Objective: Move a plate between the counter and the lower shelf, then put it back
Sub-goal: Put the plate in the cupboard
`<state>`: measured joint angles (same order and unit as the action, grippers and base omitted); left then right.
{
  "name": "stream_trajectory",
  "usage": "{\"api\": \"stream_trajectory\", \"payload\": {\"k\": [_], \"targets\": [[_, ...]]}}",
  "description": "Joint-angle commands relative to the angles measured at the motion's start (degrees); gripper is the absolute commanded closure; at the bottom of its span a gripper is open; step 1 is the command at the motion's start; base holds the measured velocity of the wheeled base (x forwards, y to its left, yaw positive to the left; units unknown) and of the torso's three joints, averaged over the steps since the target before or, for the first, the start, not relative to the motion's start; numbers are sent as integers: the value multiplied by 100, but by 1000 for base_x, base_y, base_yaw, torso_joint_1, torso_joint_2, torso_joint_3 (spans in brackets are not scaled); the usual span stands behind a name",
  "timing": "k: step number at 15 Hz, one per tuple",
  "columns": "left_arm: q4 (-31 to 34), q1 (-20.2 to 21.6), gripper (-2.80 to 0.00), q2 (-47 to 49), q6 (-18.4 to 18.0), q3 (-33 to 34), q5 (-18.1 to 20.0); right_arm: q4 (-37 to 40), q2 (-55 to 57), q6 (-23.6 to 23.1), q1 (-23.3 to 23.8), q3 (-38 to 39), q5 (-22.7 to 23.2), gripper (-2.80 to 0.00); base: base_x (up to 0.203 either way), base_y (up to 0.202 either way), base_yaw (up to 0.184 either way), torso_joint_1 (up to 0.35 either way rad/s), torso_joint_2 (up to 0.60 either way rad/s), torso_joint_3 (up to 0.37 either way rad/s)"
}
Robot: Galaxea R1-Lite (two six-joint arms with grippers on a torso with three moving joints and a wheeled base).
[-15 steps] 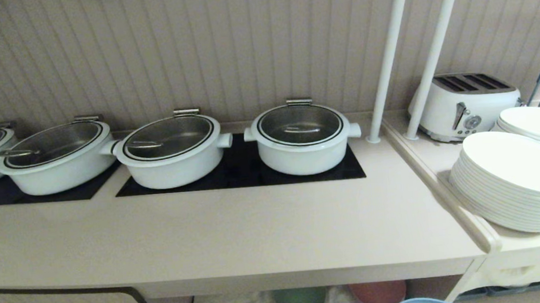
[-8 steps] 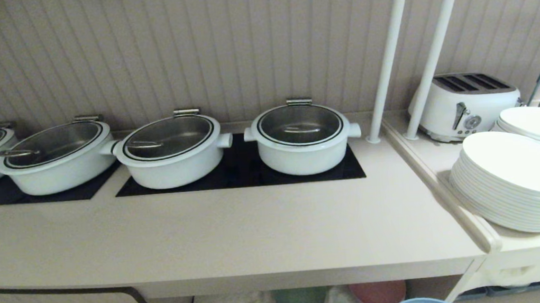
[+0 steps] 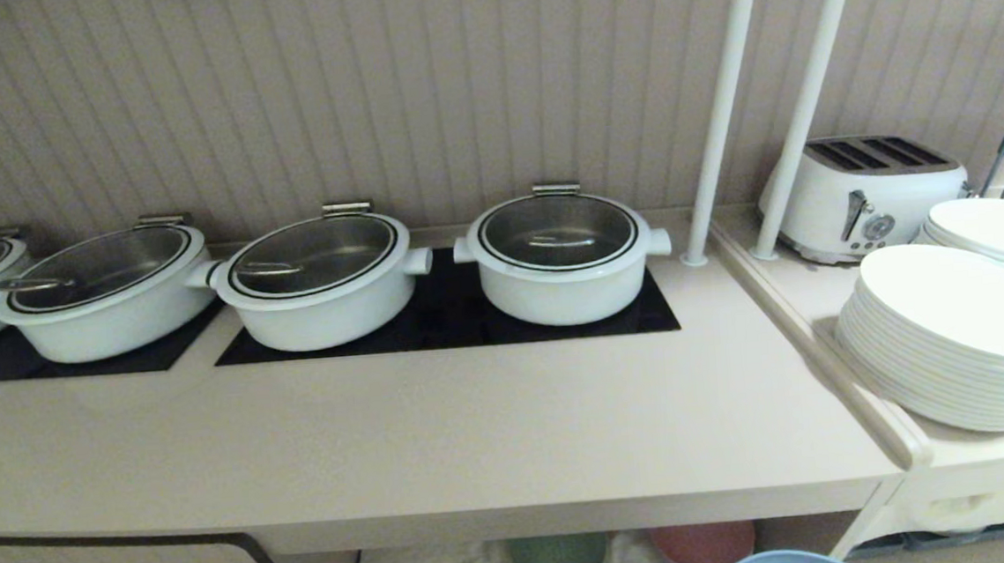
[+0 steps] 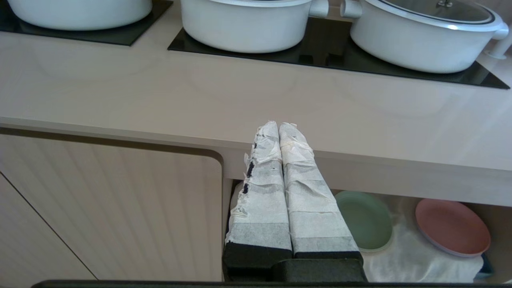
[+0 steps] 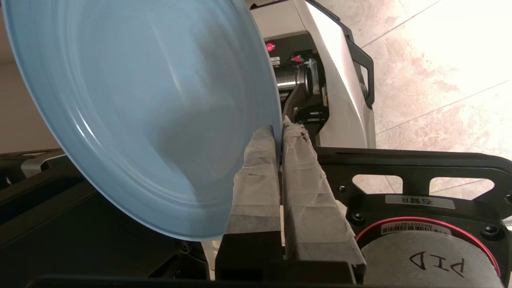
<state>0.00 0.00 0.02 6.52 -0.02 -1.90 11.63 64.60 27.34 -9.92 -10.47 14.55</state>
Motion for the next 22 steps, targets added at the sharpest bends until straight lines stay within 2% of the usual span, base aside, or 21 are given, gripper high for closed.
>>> {"api": "stream_trajectory", "payload": {"k": [1, 17, 22], "targets": [[0, 0, 0, -2, 7, 2, -3, 15, -43, -1, -1, 15, 4, 0, 0, 0, 0, 0, 0, 0], [0, 0, 0, -2, 7, 2, -3, -12, -35, -1, -10, 124, 4, 0, 0, 0, 0, 0, 0, 0], [0, 0, 0, -2, 7, 2, -3, -20, -42, -10, -10, 159, 4, 0, 0, 0, 0, -74, 140, 77]]}}
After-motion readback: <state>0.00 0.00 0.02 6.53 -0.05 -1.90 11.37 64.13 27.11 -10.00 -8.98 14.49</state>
